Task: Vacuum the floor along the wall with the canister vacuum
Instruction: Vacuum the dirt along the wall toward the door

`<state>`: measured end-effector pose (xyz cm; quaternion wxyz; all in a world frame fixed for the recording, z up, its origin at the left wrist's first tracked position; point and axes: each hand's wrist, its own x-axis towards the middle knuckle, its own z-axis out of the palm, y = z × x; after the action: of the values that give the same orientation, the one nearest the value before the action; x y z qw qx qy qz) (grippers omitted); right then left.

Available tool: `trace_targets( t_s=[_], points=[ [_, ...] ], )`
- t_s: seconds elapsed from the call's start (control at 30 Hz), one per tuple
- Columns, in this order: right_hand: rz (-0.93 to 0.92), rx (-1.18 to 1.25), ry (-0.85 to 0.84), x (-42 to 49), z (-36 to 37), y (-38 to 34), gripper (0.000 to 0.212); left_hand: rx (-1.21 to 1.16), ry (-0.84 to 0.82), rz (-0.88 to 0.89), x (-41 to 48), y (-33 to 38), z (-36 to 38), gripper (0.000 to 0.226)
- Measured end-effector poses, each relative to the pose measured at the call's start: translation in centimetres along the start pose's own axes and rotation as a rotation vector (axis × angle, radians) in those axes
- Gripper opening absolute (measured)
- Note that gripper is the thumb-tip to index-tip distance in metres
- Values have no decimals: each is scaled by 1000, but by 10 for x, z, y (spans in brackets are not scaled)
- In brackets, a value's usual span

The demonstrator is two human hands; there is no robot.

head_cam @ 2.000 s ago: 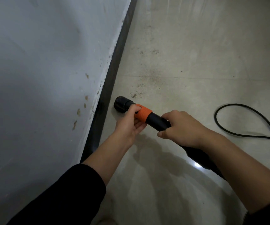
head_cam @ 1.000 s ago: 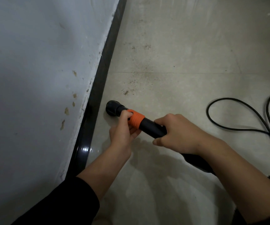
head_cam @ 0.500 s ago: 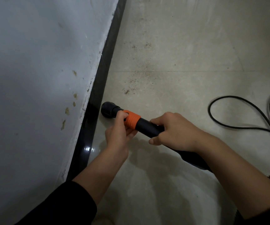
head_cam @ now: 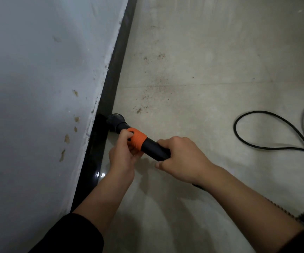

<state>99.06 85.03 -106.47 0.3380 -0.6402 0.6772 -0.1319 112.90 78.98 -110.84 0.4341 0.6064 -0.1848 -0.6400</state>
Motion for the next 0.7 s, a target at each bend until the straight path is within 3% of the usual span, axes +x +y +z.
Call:
trace_targets(
  t_s=[0.3, 0.7],
  points=[
    [-12, -28, 56, 13, 7, 1, 15, 33, -55, 12, 19, 7, 7, 13],
    [45, -32, 74, 0, -2, 13, 18, 75, -157, -9, 19, -2, 21, 19]
  ],
)
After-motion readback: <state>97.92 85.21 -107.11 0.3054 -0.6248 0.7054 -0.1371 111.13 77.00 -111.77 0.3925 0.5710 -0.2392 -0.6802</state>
